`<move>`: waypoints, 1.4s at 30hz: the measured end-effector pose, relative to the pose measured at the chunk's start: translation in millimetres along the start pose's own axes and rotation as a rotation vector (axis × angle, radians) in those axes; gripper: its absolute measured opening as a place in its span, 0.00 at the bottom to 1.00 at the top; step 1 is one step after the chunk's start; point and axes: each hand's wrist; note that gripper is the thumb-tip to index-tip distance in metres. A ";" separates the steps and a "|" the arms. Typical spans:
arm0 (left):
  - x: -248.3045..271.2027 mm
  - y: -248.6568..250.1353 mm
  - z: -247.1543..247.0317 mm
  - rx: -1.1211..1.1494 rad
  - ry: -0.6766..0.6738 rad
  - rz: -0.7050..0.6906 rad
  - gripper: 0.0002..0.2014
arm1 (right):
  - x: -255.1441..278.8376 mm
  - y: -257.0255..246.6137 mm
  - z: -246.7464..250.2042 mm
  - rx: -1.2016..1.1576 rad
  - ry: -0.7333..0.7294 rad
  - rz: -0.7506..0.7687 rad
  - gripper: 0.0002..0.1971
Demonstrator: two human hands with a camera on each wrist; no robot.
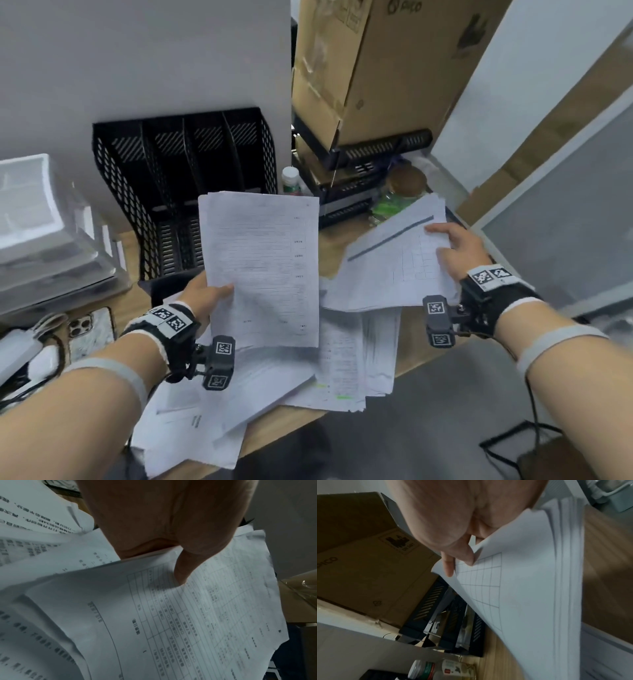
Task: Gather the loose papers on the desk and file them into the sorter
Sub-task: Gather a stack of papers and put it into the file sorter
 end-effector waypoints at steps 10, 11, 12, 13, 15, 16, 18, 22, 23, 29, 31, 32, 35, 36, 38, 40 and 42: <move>24.9 46.3 -14.3 -0.425 -0.276 -0.273 0.05 | 11.8 -87.8 19.3 -0.031 -0.197 0.263 0.35; 29.1 55.1 -20.6 -0.448 -0.268 -0.314 0.05 | 13.6 -101.8 23.7 -0.003 -0.234 0.313 0.31; 35.9 61.7 -26.3 -0.460 -0.279 -0.351 0.04 | 16.1 -115.5 27.6 0.004 -0.279 0.358 0.29; 42.2 70.6 -34.4 -0.456 -0.290 -0.376 0.01 | 18.3 -128.0 30.2 -0.011 -0.332 0.396 0.28; 50.6 89.7 -50.4 -0.441 -0.289 -0.444 0.12 | 23.9 -150.8 35.0 -0.070 -0.445 0.462 0.28; 48.4 97.2 -53.0 -0.395 -0.278 -0.410 0.12 | 26.1 -159.7 37.0 -0.094 -0.489 0.479 0.28; 57.3 111.1 -53.4 -0.476 -0.209 -0.422 0.10 | 29.7 -172.8 39.8 -0.116 -0.543 0.515 0.27; 67.7 118.9 -56.6 -0.478 -0.214 -0.522 0.06 | 32.6 -188.2 41.6 -0.141 -0.588 0.585 0.25; 72.1 121.5 -59.7 -0.475 -0.227 -0.595 0.06 | 32.6 -189.4 40.8 -0.151 -0.582 0.584 0.26; 64.7 124.7 -49.4 -0.479 -0.145 -0.703 0.06 | 20.2 -182.1 25.8 -0.178 -0.358 0.423 0.14; 63.9 121.0 -44.4 -0.430 -0.122 -0.651 0.13 | 13.0 -168.7 17.2 -0.347 -0.479 0.180 0.15; 62.1 118.9 -40.6 -0.404 -0.098 -0.622 0.17 | 11.5 -160.2 12.0 -0.445 -0.565 0.039 0.22; 58.5 115.8 -31.5 -0.376 -0.054 -0.612 0.17 | 15.1 -131.6 -12.2 -0.664 -0.705 -0.138 0.38; 58.6 115.3 -29.8 -0.352 -0.042 -0.618 0.12 | 18.4 -124.8 -23.3 -0.753 -0.730 -0.155 0.43; 59.2 115.2 -25.6 -0.272 -0.031 -0.596 0.08 | 28.4 -122.1 -44.6 -0.850 -0.757 -0.133 0.45; 60.3 116.1 -22.2 -0.191 -0.019 -0.567 0.08 | 39.6 -133.7 -61.0 -0.822 -0.768 -0.068 0.36; 64.8 118.7 -20.8 -0.123 -0.035 -0.545 0.09 | 39.5 -152.8 -74.8 -0.740 -0.645 0.029 0.21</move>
Point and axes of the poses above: each hand's wrist, its own x-axis away from the middle knuckle, its own z-axis out of the back of the hand, y = z × x, and after that the axes turned 13 degrees about x, right-handed
